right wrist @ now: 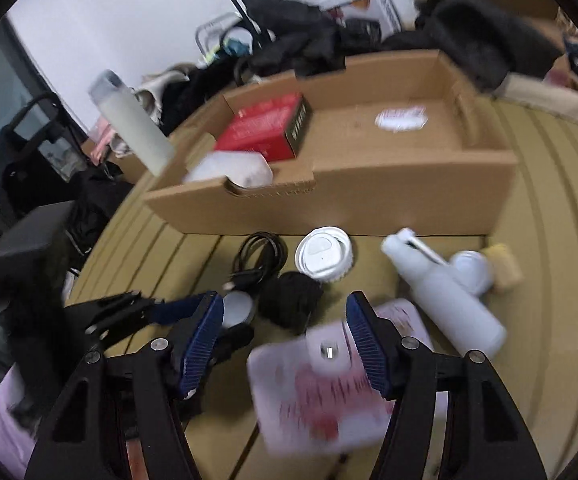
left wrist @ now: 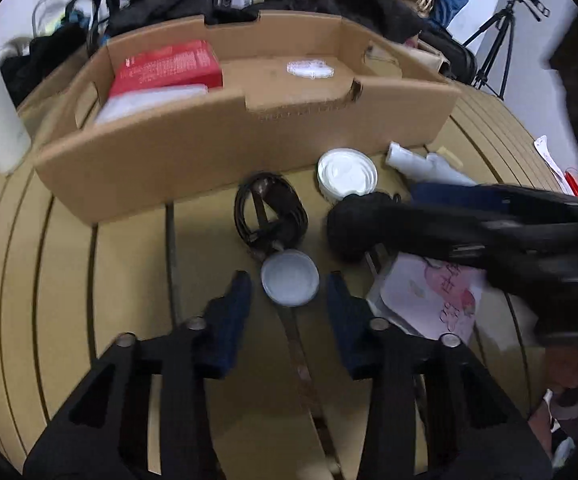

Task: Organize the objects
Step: 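Grasp the white lid with the left gripper while the right gripper grasps the black pouch, then place the white lid and black pouch into the tray with both grippers, then withdraw both grippers from the tray, then grasp the pink-and-white card package with the right gripper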

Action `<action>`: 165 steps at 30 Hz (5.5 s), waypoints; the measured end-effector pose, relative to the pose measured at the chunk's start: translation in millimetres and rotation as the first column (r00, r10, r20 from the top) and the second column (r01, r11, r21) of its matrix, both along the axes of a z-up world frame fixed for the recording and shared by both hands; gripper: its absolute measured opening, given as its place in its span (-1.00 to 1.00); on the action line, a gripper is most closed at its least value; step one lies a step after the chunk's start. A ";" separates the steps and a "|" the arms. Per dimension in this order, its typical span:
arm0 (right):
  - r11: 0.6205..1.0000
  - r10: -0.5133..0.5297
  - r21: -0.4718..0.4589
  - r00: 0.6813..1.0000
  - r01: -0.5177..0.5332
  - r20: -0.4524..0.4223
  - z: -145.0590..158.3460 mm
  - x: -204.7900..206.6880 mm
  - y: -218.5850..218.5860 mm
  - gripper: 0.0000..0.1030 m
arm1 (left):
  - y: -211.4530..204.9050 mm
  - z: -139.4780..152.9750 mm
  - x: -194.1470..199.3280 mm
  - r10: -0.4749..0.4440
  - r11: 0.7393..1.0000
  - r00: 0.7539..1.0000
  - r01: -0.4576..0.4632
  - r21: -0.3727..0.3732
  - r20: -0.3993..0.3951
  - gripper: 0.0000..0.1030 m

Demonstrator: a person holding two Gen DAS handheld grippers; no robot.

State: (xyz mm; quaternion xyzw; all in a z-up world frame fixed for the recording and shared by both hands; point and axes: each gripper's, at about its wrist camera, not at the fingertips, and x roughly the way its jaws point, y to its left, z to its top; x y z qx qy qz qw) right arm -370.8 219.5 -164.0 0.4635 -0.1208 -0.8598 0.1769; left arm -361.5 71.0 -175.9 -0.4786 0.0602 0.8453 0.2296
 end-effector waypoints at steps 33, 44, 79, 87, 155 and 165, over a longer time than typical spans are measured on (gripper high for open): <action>0.988 -0.004 0.150 0.981 0.034 -0.193 97.9 286.6 44.6 -0.30 | -15.4 150.9 272.5 0.097 0.989 0.967 -0.068 0.130 -0.234 -0.51; 0.982 0.076 0.187 0.968 -0.031 -0.239 146.6 194.3 64.2 -0.30 | -15.1 192.7 134.3 0.075 0.977 0.978 -0.033 0.209 -0.196 -0.51; 0.978 0.013 0.210 1.000 -0.011 -0.011 127.4 -181.5 70.6 0.69 | -1.6 159.0 -187.1 0.215 0.967 0.968 -0.230 -0.112 -0.129 0.96; 0.965 -0.032 0.255 0.993 0.061 -0.115 235.9 -75.0 98.9 0.69 | -24.2 262.7 -78.0 0.230 0.955 0.938 -0.269 -0.127 -0.261 1.00; 0.996 0.040 0.083 0.999 -0.039 -0.009 0.5 157.1 40.9 -0.54 | 29.2 19.3 104.9 0.199 0.971 0.965 -0.218 0.097 0.170 -0.74; 0.996 -0.075 -0.059 0.997 0.073 -0.029 8.5 95.0 80.2 0.77 | 18.3 19.3 71.7 0.239 0.942 0.949 -0.278 0.189 0.205 -0.30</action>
